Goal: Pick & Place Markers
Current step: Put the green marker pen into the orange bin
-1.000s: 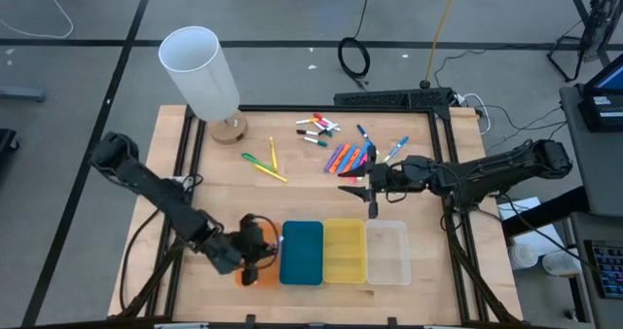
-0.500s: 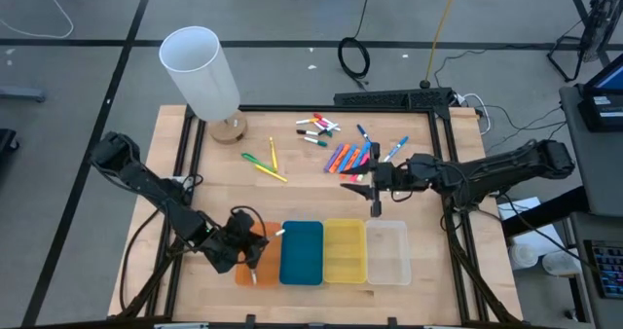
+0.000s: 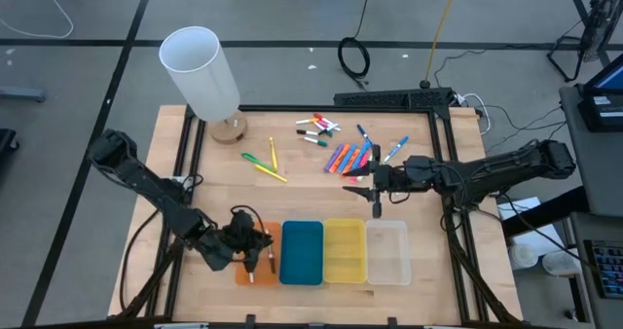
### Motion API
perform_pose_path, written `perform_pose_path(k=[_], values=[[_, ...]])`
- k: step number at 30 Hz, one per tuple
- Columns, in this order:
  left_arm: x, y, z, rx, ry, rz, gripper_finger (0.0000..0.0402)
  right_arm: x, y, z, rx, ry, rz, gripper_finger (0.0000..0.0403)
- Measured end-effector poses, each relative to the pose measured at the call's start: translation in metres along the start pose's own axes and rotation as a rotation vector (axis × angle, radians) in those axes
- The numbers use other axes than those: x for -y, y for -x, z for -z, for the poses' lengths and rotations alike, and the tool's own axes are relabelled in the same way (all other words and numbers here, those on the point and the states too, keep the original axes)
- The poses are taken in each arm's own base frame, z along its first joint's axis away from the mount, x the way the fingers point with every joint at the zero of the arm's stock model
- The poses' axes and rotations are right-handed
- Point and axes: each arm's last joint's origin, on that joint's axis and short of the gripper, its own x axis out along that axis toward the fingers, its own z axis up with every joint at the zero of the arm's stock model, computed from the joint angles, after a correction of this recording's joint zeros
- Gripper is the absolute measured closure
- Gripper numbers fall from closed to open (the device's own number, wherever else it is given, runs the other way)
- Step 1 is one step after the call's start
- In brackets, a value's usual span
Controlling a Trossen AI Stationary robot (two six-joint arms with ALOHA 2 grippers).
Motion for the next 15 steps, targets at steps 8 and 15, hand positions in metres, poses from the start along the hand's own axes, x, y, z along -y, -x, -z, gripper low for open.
perform_pose_path(k=[8, 15], values=[[-0.006, 0.049, -0.059, 0.476, -0.421, -0.287, 0.0313, 0.018, 0.021, 0.014, -0.358, -0.040, 0.414, 0.0229], [-0.043, 0.072, -0.098, 0.495, -0.372, -0.350, 0.0313, 0.043, 0.035, 0.047, -0.683, -0.151, 0.645, 0.0206]])
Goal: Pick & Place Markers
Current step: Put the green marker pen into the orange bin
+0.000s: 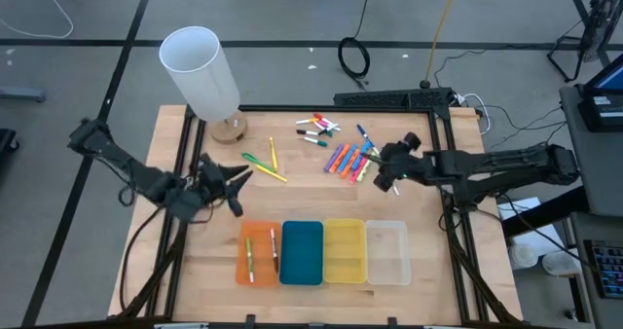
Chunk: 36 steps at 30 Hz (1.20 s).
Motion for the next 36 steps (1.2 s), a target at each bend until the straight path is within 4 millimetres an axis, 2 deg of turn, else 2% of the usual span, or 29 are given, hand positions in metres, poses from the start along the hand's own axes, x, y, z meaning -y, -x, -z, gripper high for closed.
perform_pose_path(k=[3, 6, 9, 12, 15, 19, 22, 28, 32, 36], values=[[-0.006, -0.012, -0.008, 0.039, -0.048, 0.040, 0.0313, 0.014, -0.013, 0.007, -0.125, -0.089, 0.086, 0.0199], [-0.012, -0.027, -0.010, 0.034, -0.096, 0.060, 0.0313, 0.023, -0.024, 0.012, -0.236, -0.165, 0.087, 0.0195], [-0.021, -0.046, -0.004, -0.004, -0.192, -0.098, 0.0313, 0.025, -0.036, 0.017, -0.291, -0.191, 0.064, 0.0195], [-0.031, -0.059, -0.001, -0.016, -0.190, -0.270, 0.0313, 0.024, -0.046, 0.025, -0.342, -0.181, 0.049, 0.0195], [-0.035, -0.070, 0.000, -0.037, -0.137, -0.191, 0.0313, 0.022, -0.053, 0.032, -0.387, -0.174, 0.051, 0.0195], [-0.046, -0.082, -0.010, -0.005, -0.034, -0.114, 0.0307, 0.021, -0.056, 0.036, -0.427, -0.175, 0.068, 0.0195], [-0.053, -0.088, -0.015, 0.027, -0.009, -0.103, 0.0273, 0.021, -0.057, 0.036, -0.424, -0.190, 0.069, 0.0196], [-0.062, -0.095, -0.017, 0.020, 0.051, -0.050, 0.0176, 0.020, -0.057, 0.036, -0.427, -0.205, 0.063, 0.0195], [-0.058, -0.095, -0.013, -0.032, -0.024, 0.132, 0.0137, 0.019, -0.056, 0.037, -0.453, -0.238, 0.008, 0.0197], [-0.049, -0.097, -0.004, -0.066, -0.085, 0.308, 0.0120, 0.018, -0.057, 0.038, -0.465, -0.245, -0.017, 0.0197]])
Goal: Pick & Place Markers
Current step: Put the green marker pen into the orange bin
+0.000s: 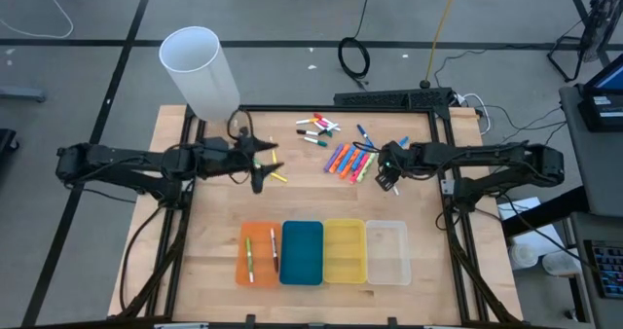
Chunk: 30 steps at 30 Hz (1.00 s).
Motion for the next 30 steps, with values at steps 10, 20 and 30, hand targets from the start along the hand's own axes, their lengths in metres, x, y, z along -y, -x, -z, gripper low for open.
perform_pose_path(k=[10, 20, 30], values=[[0.007, -0.005, 0.007, 0.032, -0.029, 0.117, 0.0127, 0.005, -0.030, 0.026, 0.032, -0.001, -0.020, 0.0198], [0.017, -0.002, -0.004, 0.156, -0.028, 0.239, 0.0126, 0.011, -0.049, 0.055, 0.015, 0.023, -0.034, 0.0213], [0.017, -0.002, -0.004, 0.154, -0.025, 0.236, 0.0130, 0.015, -0.050, 0.069, -0.130, 0.006, -0.039, 0.0281]])
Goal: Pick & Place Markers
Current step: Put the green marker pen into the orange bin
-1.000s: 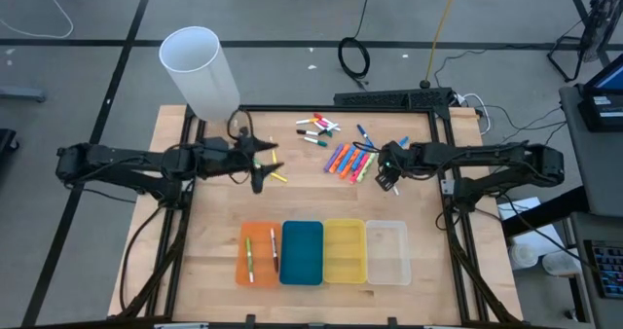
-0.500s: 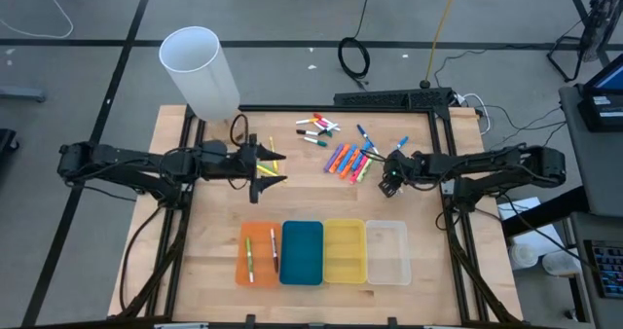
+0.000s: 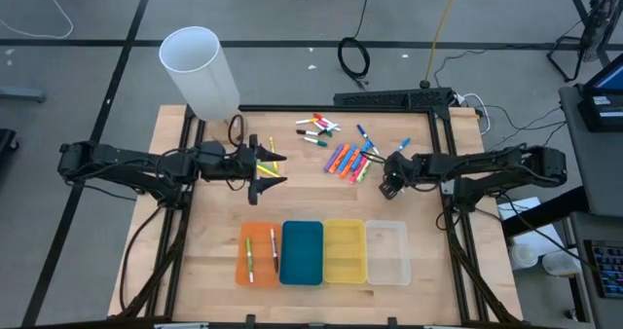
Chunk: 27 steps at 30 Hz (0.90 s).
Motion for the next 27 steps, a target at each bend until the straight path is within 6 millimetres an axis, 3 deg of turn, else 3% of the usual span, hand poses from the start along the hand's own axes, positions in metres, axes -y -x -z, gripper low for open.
perform_pose_path(k=[10, 19, 27], values=[[0.000, 0.000, 0.000, -0.002, 0.002, 0.000, 0.0132, -0.001, 0.000, 0.000, 0.000, 0.029, -0.018, 0.0387], [0.000, 0.000, -0.002, 0.023, 0.044, 0.000, 0.0136, -0.013, 0.026, -0.015, 0.227, 0.111, -0.219, 0.0383], [0.000, 0.000, -0.002, 0.025, 0.044, 0.000, 0.0140, -0.024, 0.066, -0.027, 0.577, 0.186, -0.410, 0.0385]])
